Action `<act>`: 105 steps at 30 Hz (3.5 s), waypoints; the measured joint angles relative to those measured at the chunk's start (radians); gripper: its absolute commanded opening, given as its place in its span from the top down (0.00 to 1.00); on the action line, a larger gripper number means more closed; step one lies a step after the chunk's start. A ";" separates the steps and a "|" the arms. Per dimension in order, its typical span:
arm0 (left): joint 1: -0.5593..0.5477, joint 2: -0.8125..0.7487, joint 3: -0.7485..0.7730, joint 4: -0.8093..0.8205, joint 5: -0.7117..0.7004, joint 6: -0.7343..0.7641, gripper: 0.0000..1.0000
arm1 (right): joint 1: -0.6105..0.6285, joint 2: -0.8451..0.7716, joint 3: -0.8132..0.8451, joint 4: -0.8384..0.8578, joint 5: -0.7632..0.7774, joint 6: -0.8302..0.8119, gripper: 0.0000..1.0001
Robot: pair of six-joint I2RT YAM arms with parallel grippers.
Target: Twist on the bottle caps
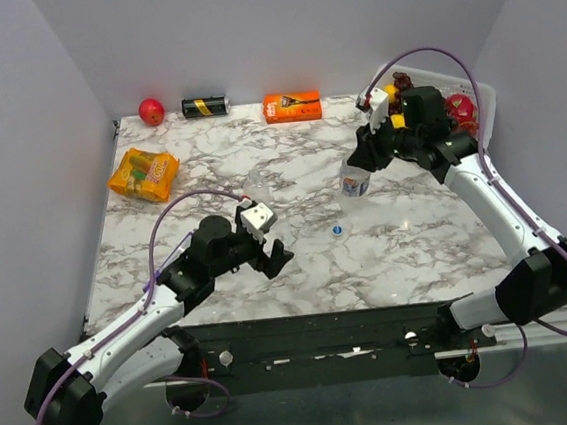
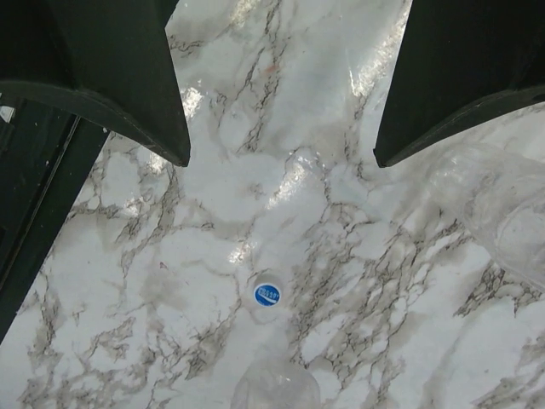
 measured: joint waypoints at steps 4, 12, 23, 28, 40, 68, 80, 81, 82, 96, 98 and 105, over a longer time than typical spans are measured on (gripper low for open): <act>0.003 0.001 -0.006 -0.024 0.000 0.003 0.01 | -0.050 0.043 -0.031 0.049 0.024 -0.044 0.99; 0.026 0.012 -0.007 -0.026 0.001 0.009 0.01 | -0.130 0.118 -0.033 0.148 0.055 -0.095 0.93; 0.049 0.034 -0.007 -0.026 0.001 0.014 0.01 | -0.185 0.196 -0.037 0.214 0.055 -0.083 0.54; 0.054 0.039 -0.007 -0.026 0.002 0.018 0.01 | -0.192 0.208 -0.044 0.220 0.055 -0.066 0.45; 0.072 0.039 -0.007 -0.026 0.018 0.021 0.01 | -0.194 0.209 -0.048 0.228 0.056 -0.057 0.36; 0.517 -0.159 0.072 -0.330 -0.039 0.090 0.02 | 0.285 0.500 0.366 0.216 -0.015 0.053 0.02; 0.552 -0.179 0.072 -0.331 -0.039 0.079 0.02 | 0.332 0.544 0.416 0.266 -0.143 0.089 0.10; 0.554 -0.178 0.072 -0.331 -0.039 0.076 0.02 | 0.338 0.553 0.417 0.266 -0.141 0.090 0.11; 0.554 -0.177 0.072 -0.331 -0.038 0.073 0.02 | 0.345 0.563 0.419 0.266 -0.131 0.091 0.14; 0.555 -0.141 0.055 -0.286 0.024 0.068 0.01 | 0.379 0.626 0.435 0.269 -0.026 0.082 0.78; 0.556 -0.118 0.038 -0.253 0.075 0.075 0.01 | 0.379 0.626 0.437 0.268 -0.021 0.075 0.83; 0.556 -0.016 -0.063 -0.072 0.230 0.103 0.01 | 0.382 0.616 0.453 0.251 -0.076 0.050 0.90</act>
